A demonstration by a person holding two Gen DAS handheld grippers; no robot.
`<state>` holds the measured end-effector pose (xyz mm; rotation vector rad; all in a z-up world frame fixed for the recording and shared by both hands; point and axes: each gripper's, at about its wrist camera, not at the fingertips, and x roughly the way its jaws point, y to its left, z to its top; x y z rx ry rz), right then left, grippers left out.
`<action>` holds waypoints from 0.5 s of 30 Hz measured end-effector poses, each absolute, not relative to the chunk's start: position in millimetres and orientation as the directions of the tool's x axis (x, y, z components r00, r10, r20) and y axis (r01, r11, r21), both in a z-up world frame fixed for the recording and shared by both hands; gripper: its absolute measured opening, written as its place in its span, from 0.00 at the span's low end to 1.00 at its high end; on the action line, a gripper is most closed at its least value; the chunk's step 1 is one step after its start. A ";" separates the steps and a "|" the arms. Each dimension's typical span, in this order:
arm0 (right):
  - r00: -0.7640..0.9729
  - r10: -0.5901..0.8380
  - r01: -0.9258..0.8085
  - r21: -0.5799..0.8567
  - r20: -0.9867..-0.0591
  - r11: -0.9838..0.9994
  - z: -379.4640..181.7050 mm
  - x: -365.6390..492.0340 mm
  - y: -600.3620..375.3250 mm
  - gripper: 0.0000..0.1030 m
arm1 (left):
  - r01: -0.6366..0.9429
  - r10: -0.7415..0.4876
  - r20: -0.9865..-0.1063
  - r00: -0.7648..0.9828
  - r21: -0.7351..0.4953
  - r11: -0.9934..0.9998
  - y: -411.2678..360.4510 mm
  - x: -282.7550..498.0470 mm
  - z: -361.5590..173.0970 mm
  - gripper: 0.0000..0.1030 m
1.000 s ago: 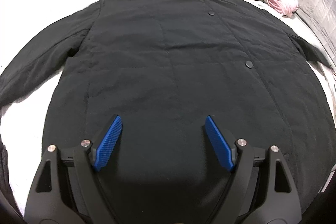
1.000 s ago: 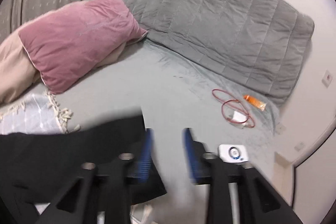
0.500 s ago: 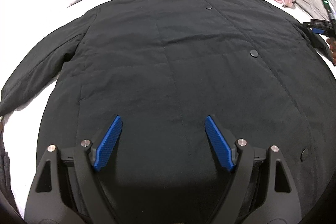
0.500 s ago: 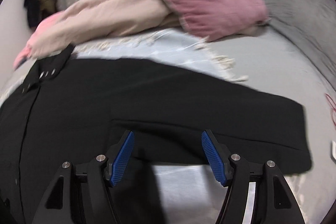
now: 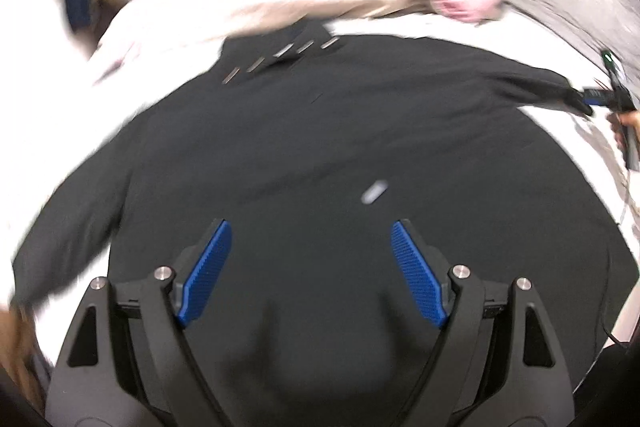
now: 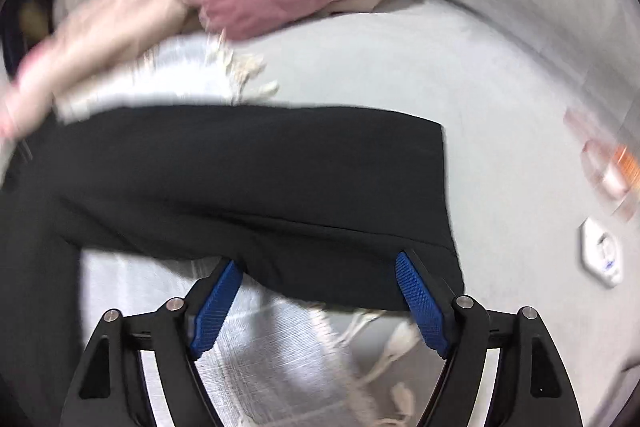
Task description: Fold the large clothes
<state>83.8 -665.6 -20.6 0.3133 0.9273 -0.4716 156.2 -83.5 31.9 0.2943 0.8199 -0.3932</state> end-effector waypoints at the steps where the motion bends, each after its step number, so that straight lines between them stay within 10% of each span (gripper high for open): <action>1: 0.526 -0.244 0.530 0.090 -0.815 0.843 -17.6 80.9 -675.4 0.80 | 0.483 -0.255 -0.756 0.603 0.091 0.871 -100.9 162.2 36.0 0.80; 8: 0.656 -0.203 0.544 0.270 -0.727 0.794 12.8 60.4 -717.2 0.80 | 0.657 -0.424 -0.729 0.538 0.047 0.752 -258.8 217.1 18.1 0.77; 15: 0.565 -0.242 0.652 0.247 -0.789 0.717 -36.0 86.9 -767.5 0.78 | 0.700 -0.544 -0.721 0.428 -0.116 0.704 -399.1 273.7 -27.4 0.32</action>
